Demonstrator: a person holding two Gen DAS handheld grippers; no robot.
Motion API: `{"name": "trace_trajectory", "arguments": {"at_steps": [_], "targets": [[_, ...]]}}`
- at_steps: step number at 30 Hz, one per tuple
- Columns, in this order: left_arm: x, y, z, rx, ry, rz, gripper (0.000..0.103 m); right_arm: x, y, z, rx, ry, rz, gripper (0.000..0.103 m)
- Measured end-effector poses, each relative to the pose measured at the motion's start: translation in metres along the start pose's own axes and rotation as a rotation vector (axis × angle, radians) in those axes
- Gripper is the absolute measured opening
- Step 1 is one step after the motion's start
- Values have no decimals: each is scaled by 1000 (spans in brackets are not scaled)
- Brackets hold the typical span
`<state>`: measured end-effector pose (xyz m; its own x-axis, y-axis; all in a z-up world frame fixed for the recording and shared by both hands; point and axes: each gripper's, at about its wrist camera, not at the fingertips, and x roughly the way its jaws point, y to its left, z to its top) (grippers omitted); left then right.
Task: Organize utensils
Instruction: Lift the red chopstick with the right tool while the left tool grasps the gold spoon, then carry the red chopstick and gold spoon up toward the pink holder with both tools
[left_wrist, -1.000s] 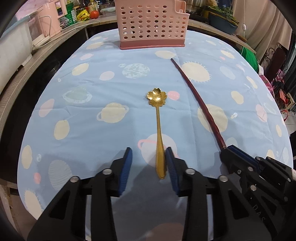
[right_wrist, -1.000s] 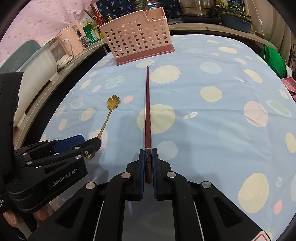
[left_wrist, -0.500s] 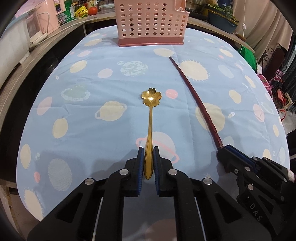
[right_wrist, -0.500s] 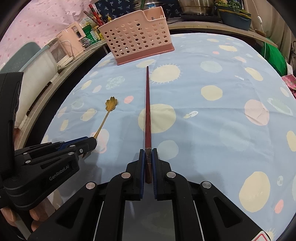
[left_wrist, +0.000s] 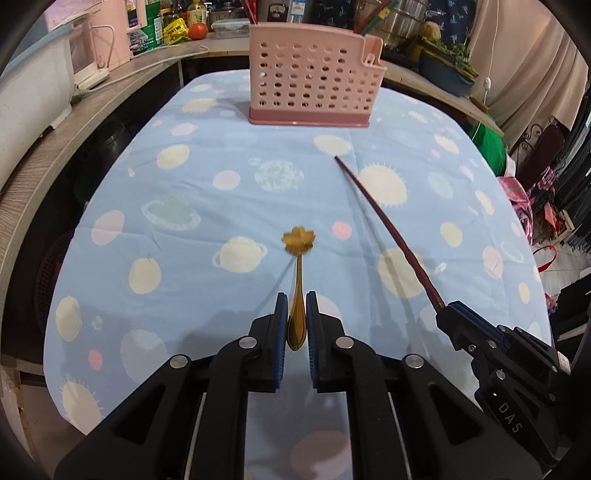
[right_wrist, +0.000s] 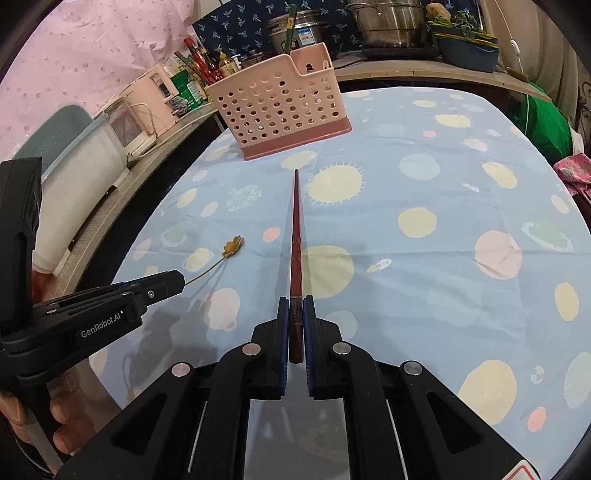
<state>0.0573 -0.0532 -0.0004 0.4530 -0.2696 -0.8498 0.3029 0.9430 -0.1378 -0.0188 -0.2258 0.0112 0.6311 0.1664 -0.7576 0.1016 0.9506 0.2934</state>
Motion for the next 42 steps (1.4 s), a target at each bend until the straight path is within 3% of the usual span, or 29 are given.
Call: {"name": "trace_trajectory", "arguments": {"at_steps": [10, 15, 20, 29, 30, 32, 42], "targets": [[-18, 9, 18, -24, -52, -3, 0, -18, -1, 18, 1, -56, 10, 7], [-1, 20, -2, -33, 1, -14, 2, -11, -2, 8, 8, -27, 9, 7], [13, 29, -26, -43, 33, 6, 35, -9, -1, 2, 3, -11, 6, 7], [25, 22, -40, 13, 44, 11, 34, -8, -1, -2, 4, -5, -1, 7], [25, 21, -41, 15, 45, 6, 32, -8, -1, -2, 5, -4, -2, 7], [25, 19, -42, 25, 52, -9, 12, -7, -1, -3, 4, -2, -3, 7], [7, 17, -35, 16, 25, -23, 10, -11, 2, -3, -1, -9, 2, 7]]}}
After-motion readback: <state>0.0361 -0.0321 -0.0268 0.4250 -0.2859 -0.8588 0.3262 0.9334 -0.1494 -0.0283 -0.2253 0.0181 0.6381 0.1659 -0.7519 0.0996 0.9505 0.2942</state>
